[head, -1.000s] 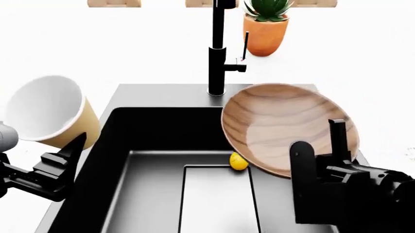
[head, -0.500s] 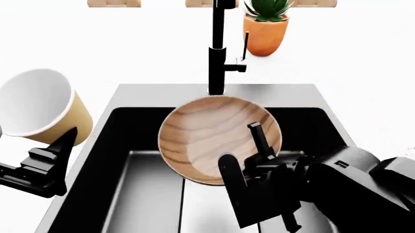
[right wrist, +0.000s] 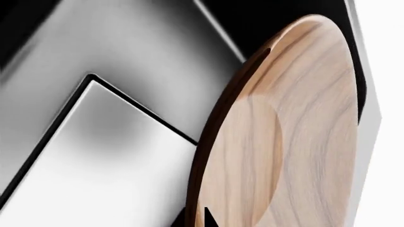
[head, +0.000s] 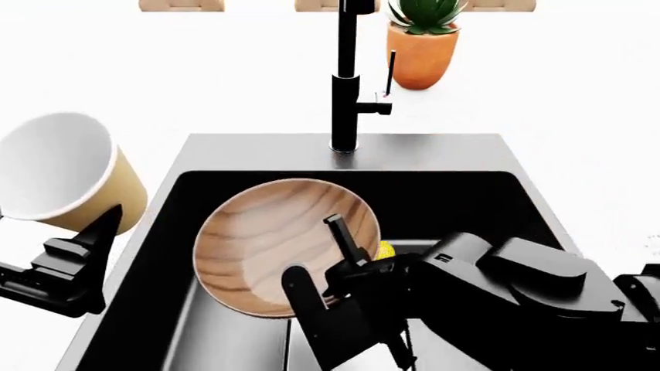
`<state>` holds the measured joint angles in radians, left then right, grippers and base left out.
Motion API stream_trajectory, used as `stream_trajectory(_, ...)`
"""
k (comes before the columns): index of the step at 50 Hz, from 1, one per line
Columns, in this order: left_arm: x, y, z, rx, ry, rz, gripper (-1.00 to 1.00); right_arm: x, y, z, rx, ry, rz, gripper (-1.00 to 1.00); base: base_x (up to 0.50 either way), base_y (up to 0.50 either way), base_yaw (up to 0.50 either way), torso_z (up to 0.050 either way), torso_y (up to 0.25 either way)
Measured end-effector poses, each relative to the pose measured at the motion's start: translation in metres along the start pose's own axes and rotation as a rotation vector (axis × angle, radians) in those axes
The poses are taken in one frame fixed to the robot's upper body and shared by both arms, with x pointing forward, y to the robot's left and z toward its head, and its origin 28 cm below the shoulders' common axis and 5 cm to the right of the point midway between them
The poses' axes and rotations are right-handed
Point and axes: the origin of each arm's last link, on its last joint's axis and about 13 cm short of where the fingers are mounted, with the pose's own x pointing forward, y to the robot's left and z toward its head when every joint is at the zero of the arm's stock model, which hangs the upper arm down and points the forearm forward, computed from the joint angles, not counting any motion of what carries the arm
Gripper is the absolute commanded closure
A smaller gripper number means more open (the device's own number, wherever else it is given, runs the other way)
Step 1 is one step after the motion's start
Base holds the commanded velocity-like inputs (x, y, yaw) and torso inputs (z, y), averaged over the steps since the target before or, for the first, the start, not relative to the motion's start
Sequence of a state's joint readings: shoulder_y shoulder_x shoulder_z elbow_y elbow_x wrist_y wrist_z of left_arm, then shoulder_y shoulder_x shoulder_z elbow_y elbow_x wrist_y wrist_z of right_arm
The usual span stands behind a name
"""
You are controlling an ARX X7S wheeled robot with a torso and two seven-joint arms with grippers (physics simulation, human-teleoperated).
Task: Pick the bowl and cup and place them in the sink. Then turn on the water.
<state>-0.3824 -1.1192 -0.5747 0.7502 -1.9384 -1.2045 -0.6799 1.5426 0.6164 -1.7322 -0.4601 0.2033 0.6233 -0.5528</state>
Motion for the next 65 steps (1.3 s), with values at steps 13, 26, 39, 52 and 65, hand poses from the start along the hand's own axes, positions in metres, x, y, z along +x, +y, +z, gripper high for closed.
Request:
stream_trajectory(13, -0.002, 0.001, -0.002, -0.005, -0.002, 0.002, 1.0, 0.024, -0.008, 0.004, -0.012, -0.038, 0.03, 1.0, 0.0, 0.0, 0.0, 0.0, 0.0)
stream_trajectory(26, -0.005, 0.002, -0.004, -0.01, -0.002, 0.006, 1.0, 0.056, -0.018, 0.0, -0.002, -0.05, 0.078, 1.0, 0.0, 0.0, 0.0, 0.0, 0.001)
stream_trajectory(39, -0.006, 0.003, -0.006, -0.013, 0.0, 0.008, 1.0, 0.075, -0.021, -0.004, 0.011, -0.055, 0.106, 1.0, 0.0, 0.0, 0.0, 0.001, 0.0)
stream_trajectory(52, -0.005, 0.004, -0.01, -0.017, 0.005, 0.006, 1.0, 0.094, -0.015, -0.007, 0.031, -0.059, 0.144, 1.0, 0.0, 0.0, 0.0, 0.0, 0.001)
stream_trajectory(65, -0.004, 0.004, -0.013, -0.022, 0.01, 0.004, 1.0, 0.108, -0.005, -0.009, 0.038, -0.059, 0.185, 1.0, 0.0, 0.0, 0.0, 0.0, 0.0)
